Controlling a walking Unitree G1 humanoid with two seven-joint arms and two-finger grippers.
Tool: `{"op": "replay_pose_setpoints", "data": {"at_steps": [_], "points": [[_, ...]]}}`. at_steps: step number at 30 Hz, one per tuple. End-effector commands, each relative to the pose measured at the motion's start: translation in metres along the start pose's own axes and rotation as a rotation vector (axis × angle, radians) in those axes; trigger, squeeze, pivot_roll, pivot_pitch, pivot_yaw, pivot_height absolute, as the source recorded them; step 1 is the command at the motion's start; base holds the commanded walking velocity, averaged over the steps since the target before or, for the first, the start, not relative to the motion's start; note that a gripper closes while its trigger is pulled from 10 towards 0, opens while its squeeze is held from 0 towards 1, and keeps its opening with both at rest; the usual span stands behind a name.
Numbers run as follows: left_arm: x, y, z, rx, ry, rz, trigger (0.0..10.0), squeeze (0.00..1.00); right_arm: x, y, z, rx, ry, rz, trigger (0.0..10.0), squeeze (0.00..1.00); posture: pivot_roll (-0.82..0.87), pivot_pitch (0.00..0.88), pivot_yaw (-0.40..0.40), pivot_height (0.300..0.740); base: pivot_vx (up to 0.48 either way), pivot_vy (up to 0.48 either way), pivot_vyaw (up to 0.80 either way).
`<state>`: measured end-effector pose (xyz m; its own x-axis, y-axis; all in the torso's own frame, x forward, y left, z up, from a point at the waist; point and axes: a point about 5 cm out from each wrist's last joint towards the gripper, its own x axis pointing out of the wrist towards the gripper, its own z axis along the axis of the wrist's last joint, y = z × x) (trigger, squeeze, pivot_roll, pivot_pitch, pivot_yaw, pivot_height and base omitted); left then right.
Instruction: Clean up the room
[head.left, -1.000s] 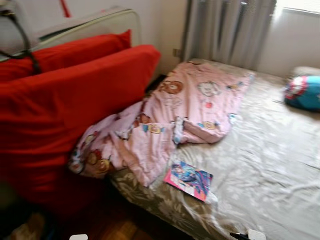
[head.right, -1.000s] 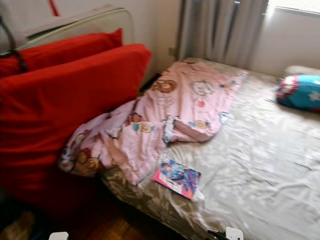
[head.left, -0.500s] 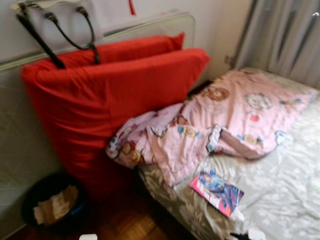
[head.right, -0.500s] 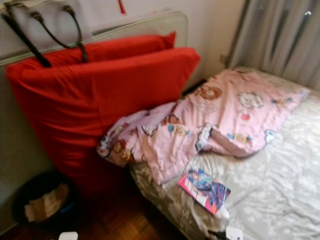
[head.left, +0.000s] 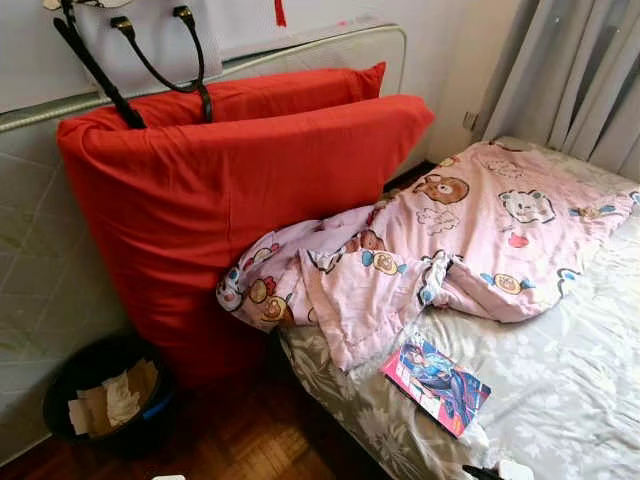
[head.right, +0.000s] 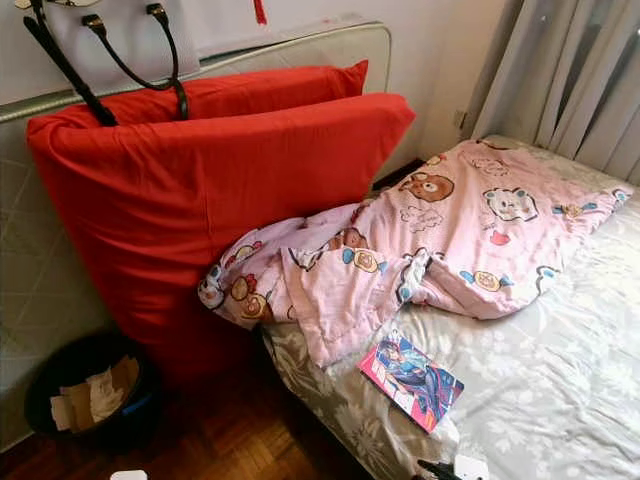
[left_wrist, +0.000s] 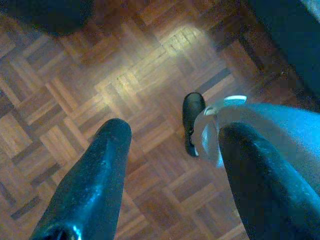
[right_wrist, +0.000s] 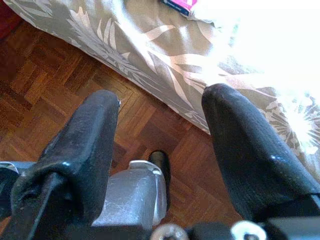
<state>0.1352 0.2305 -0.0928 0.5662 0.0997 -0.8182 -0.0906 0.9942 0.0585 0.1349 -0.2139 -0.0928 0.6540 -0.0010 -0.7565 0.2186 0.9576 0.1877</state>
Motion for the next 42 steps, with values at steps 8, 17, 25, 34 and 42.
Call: {"op": "replay_pose_setpoints", "data": {"at_steps": [8,17,25,34,42], "points": [[0.01,-0.015,0.034,0.001,-0.064,-0.019,10.0,0.0,0.004,0.004,0.007,0.041,-0.027,-0.013,10.0,0.0,0.01,0.0,0.0,0.74,0.062,0.0,0.0],[0.012,-0.017,0.042,0.003,-0.074,-0.02,10.0,0.0,0.004,0.004,0.009,0.045,-0.03,-0.012,10.0,0.0,0.01,0.0,-0.003,0.74,0.256,0.0,0.0],[0.011,-0.016,0.041,-0.003,-0.087,-0.026,10.0,0.0,0.004,0.002,0.01,0.04,-0.031,-0.014,10.0,0.0,0.01,0.0,-0.011,0.74,0.265,0.0,0.0],[0.012,-0.019,0.048,0.003,-0.125,-0.036,10.0,0.0,0.005,0.004,0.015,0.037,-0.055,0.002,10.0,0.0,0.01,0.0,-0.009,0.74,0.09,0.0,0.0],[0.011,-0.014,0.112,-0.013,-0.394,-0.049,10.0,0.0,0.007,0.012,0.033,0.013,-0.201,0.045,10.0,0.0,0.02,0.0,0.004,0.74,0.0,0.0,0.0]]}}
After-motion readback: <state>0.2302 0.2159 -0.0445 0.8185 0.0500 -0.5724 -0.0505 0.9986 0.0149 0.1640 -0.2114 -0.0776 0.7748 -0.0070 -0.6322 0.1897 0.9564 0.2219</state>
